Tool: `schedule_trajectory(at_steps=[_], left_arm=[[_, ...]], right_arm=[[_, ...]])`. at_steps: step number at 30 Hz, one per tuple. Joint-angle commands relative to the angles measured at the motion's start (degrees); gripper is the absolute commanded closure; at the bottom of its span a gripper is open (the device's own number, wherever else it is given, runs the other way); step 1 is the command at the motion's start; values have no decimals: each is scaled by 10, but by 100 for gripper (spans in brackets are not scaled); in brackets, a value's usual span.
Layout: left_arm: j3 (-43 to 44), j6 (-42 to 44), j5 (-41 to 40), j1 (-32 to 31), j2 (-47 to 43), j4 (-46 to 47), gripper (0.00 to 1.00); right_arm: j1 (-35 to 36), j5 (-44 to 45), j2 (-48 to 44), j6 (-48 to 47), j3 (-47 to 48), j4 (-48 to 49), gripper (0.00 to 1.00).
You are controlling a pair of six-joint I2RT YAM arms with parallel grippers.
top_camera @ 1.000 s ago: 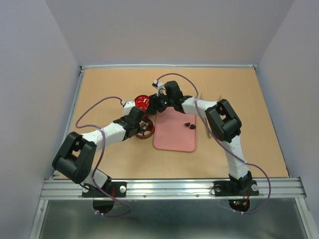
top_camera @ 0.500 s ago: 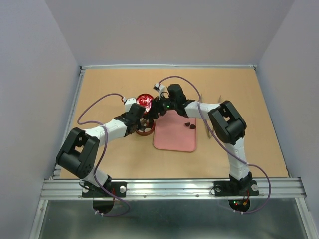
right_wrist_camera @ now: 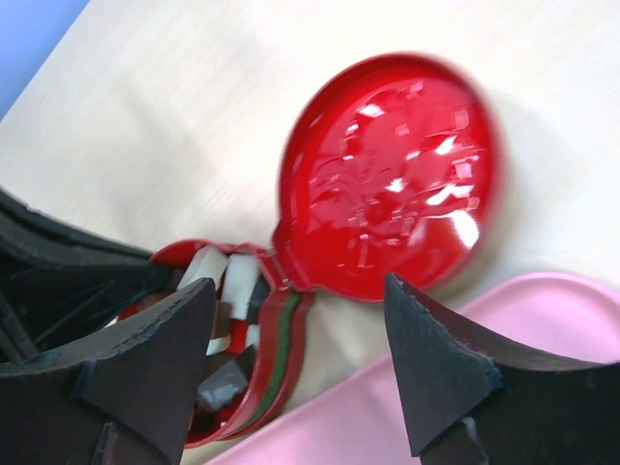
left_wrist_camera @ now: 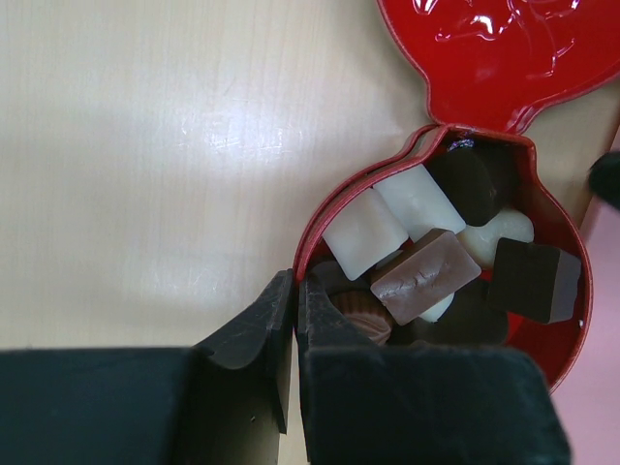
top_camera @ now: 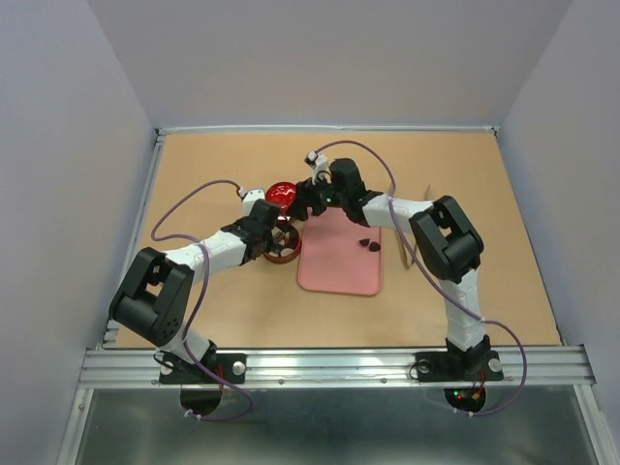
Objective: Pack the chocolate
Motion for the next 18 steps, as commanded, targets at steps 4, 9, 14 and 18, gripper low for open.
schedule_trajectory(at_steps=[4, 9, 14, 18], left_arm=[[10, 11, 6, 3, -1, 2, 99], [12, 14, 11, 3, -1, 0, 99], [15, 17, 12, 3, 1, -1, 99], [17, 19, 16, 3, 2, -2, 99]], right_arm=[[-8, 107, -38, -31, 23, 15, 30], [-7, 140, -13, -48, 56, 5, 38], [-7, 146, 9, -54, 75, 1, 45], [-7, 156, 25, -64, 88, -10, 48]])
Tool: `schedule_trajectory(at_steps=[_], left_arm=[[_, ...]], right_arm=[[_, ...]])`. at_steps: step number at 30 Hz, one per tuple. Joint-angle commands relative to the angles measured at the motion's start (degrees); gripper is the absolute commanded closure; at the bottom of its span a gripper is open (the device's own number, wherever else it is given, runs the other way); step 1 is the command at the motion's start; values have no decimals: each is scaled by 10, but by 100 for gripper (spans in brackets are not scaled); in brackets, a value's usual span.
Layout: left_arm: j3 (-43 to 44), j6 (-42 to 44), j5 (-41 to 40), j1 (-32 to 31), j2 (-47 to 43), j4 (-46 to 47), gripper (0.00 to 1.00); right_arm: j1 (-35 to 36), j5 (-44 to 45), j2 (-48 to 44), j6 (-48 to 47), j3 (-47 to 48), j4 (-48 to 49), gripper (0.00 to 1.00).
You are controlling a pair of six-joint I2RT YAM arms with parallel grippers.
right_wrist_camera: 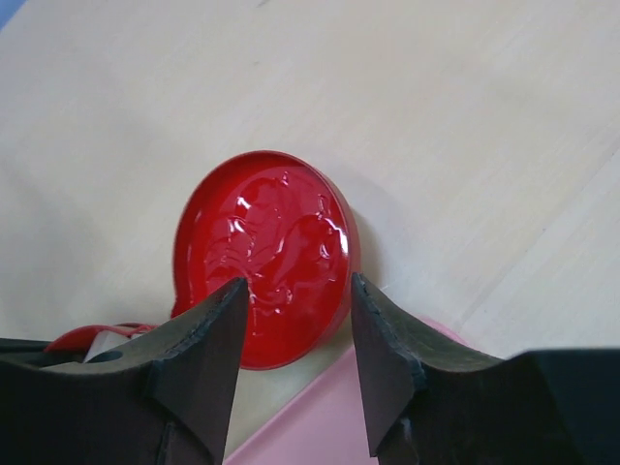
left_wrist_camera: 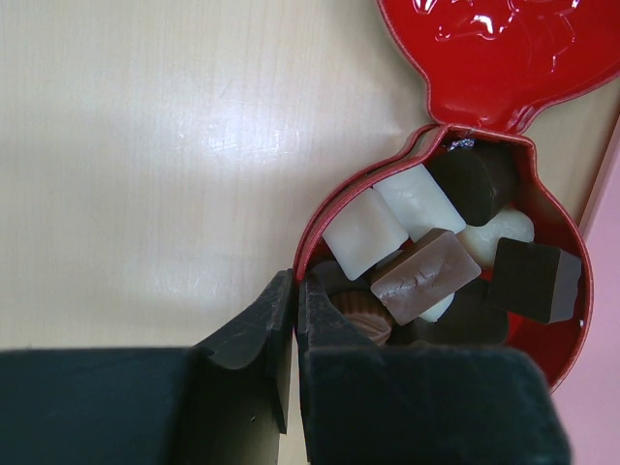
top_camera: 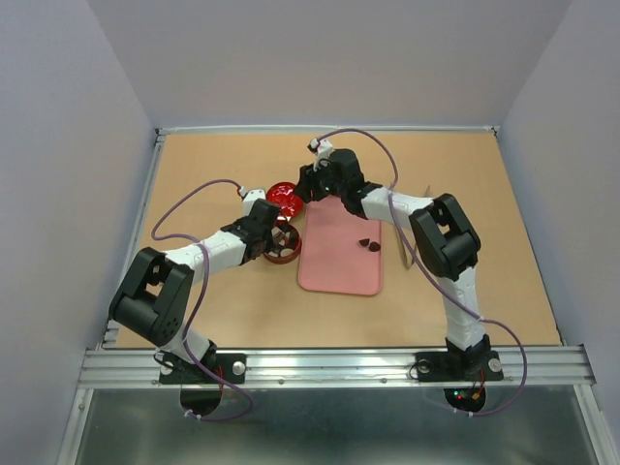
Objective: Pack the chocolate
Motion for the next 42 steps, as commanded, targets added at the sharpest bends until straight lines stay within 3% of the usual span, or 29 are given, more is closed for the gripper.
schedule_trajectory(at_steps=[1, 12, 15, 21, 35, 42], left_arm=[[18, 8, 8, 3, 2, -4, 99], [19, 10, 13, 3, 1, -8, 100], [22, 11, 14, 3, 5, -8, 100], [28, 12, 15, 3, 11, -8, 100], [52, 17, 22, 4, 38, -12, 100], [71, 17, 31, 7, 64, -15, 100]], right_arm=[[1, 24, 23, -22, 43, -5, 49], [4, 51, 55, -43, 67, -26, 53], [6, 53, 62, -48, 72, -30, 62], [7, 43, 64, -53, 69, -31, 70], [27, 105, 58, -80, 59, -29, 78], [37, 142, 19, -77, -2, 41, 80]])
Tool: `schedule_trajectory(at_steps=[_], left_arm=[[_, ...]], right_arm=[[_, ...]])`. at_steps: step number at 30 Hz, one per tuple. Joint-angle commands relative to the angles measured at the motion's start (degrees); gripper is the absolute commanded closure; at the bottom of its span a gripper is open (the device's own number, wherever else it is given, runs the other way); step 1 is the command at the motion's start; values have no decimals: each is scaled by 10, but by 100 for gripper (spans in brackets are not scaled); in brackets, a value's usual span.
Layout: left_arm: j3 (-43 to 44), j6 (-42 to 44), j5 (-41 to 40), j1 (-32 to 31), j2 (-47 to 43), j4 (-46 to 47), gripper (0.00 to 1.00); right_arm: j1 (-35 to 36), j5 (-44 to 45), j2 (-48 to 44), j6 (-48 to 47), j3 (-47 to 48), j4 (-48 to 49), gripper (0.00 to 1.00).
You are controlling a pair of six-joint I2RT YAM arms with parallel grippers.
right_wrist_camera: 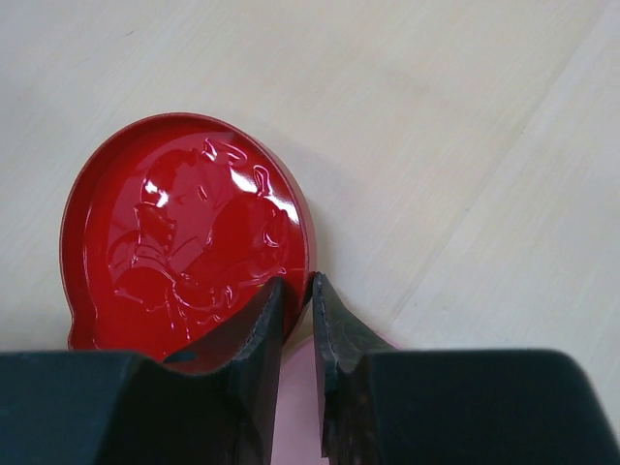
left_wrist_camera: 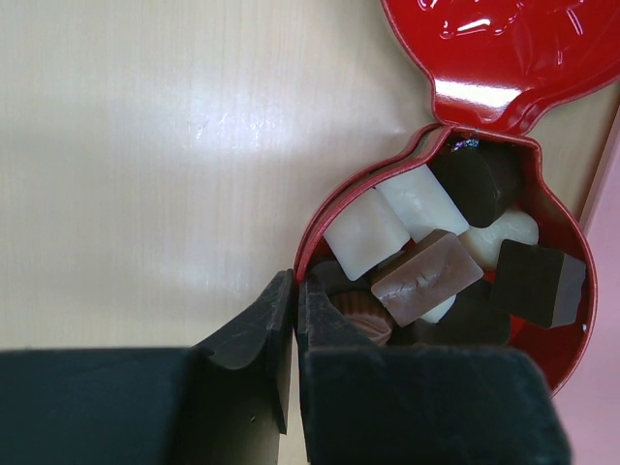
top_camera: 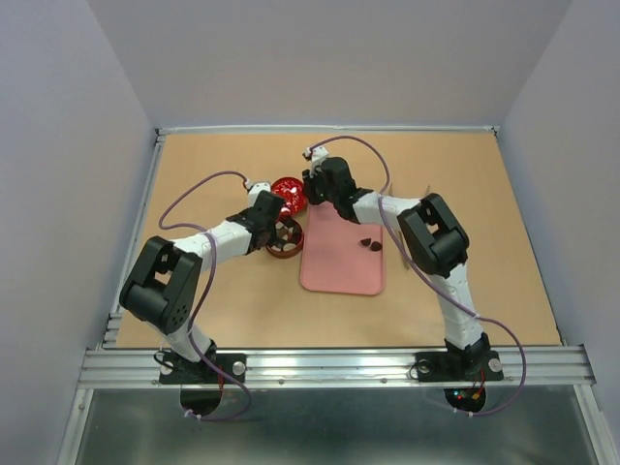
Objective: Pack the chocolate
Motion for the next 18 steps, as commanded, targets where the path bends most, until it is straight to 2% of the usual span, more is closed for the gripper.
schedule_trajectory(at_steps=[1, 18], left_arm=[[20, 0, 20, 4, 20, 3, 100], [65, 14, 31, 16, 55, 1, 100]], right_arm=[[20, 19, -40, -12, -38, 58, 80], [51, 47, -95, -43, -133, 159, 80]])
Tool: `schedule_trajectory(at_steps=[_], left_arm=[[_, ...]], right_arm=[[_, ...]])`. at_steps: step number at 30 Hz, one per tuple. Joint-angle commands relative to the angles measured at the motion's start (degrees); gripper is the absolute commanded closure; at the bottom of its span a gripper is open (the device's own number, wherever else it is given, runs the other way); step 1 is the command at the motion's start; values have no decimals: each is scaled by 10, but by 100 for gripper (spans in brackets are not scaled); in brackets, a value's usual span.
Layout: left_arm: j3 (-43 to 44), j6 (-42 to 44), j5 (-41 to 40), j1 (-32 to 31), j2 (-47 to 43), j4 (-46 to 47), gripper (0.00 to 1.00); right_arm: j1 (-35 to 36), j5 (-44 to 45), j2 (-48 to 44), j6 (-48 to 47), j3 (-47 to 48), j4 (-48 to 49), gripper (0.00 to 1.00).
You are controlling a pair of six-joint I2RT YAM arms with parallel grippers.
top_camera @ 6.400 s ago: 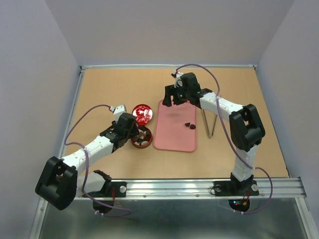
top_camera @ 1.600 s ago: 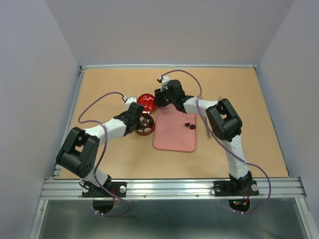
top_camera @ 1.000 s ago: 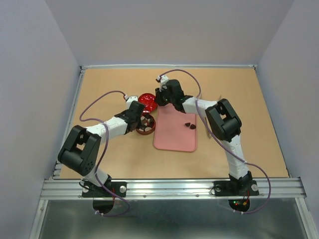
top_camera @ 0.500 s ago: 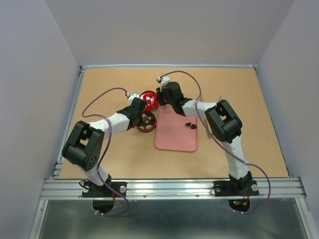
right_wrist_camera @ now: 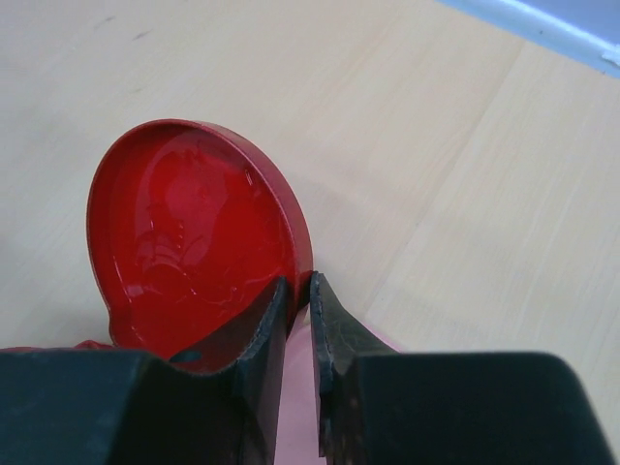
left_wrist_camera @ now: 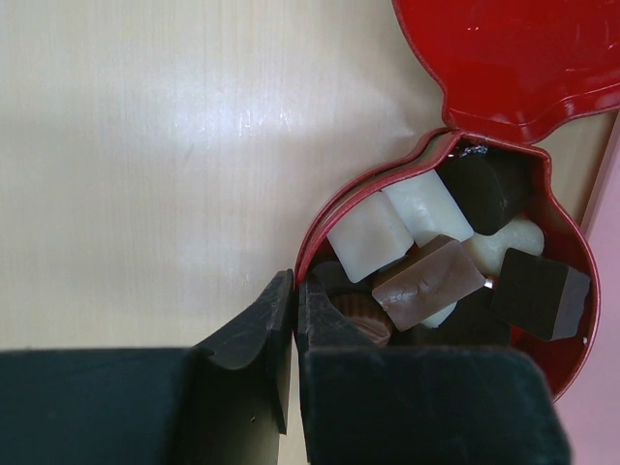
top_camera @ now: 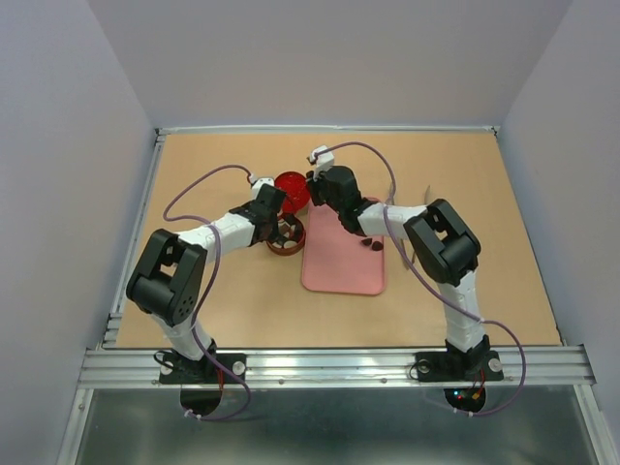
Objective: Pack the chocolate
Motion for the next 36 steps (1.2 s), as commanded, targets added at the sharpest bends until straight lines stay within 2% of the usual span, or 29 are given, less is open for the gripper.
schedule_trajectory(at_steps=[1, 25, 36], left_arm=[[23, -6, 17, 6, 21, 23, 100], [52, 6, 19, 33, 35, 30, 100], [37, 5, 21, 39, 26, 38, 100]], right_arm=[[32, -31, -32, -19, -24, 28, 80], [75, 6, -72, -44, -91, 36, 80], [96, 11, -82, -47, -115, 36, 80]])
